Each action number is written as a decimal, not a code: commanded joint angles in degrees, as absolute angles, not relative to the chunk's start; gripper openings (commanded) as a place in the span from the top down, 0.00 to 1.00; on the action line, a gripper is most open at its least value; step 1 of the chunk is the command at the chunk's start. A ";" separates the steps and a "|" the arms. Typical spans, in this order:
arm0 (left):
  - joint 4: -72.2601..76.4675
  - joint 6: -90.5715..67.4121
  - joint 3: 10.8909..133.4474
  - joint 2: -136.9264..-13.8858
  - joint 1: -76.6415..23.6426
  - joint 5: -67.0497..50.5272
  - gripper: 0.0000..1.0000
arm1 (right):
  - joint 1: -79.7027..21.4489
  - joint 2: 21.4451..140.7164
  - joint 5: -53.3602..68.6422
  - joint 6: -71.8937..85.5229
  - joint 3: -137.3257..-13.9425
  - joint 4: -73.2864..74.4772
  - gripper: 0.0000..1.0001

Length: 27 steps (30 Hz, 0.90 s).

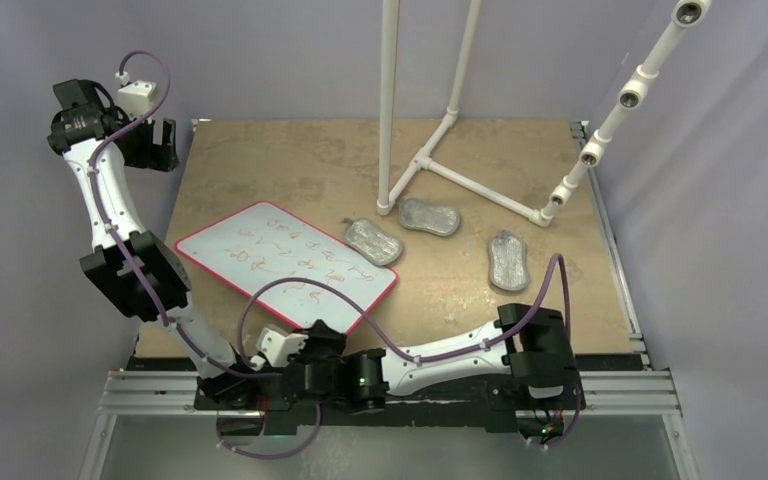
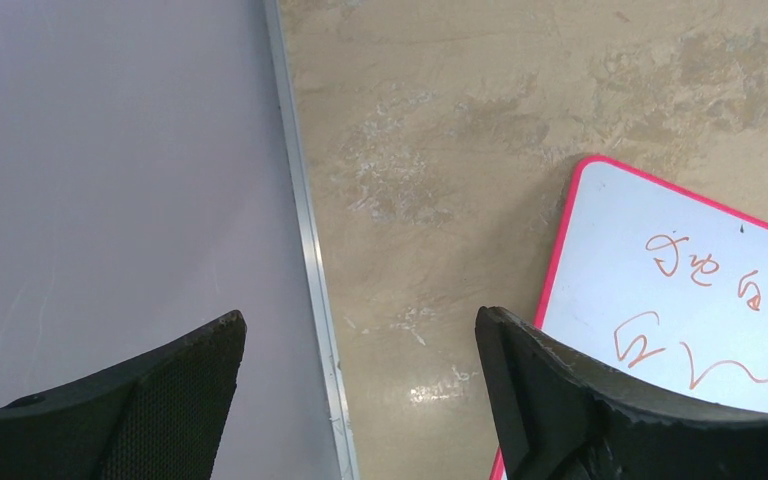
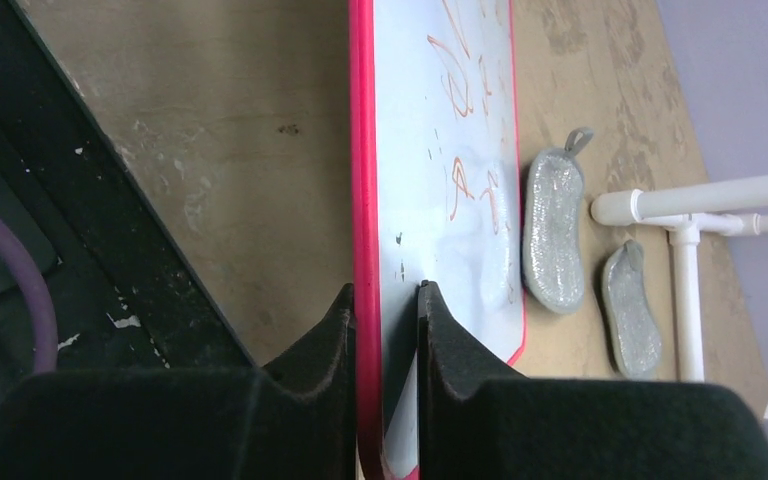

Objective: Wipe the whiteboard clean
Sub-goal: Adjust the whiteboard at the center of the board.

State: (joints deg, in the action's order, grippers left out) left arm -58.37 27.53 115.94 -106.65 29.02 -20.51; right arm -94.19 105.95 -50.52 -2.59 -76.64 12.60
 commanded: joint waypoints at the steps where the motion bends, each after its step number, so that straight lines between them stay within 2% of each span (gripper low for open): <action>1: -58.01 26.12 116.05 -106.43 29.13 -22.55 0.15 | -92.54 110.34 -35.59 12.44 -72.95 8.92 1.00; 9: -56.99 26.51 113.41 -106.24 29.17 -23.02 0.13 | -92.64 112.97 -31.17 17.63 -66.92 6.17 0.99; 15: -56.46 26.37 111.97 -106.27 29.12 -23.39 0.12 | -92.73 114.82 -28.07 19.79 -67.85 5.23 0.95; 22: -55.91 26.61 110.25 -105.69 29.14 -23.58 0.11 | -92.64 114.02 -24.65 21.23 -70.20 4.95 0.61; 27: -56.08 27.39 107.74 -105.66 29.18 -23.97 0.10 | -89.51 107.06 -25.84 22.65 -70.54 7.19 0.27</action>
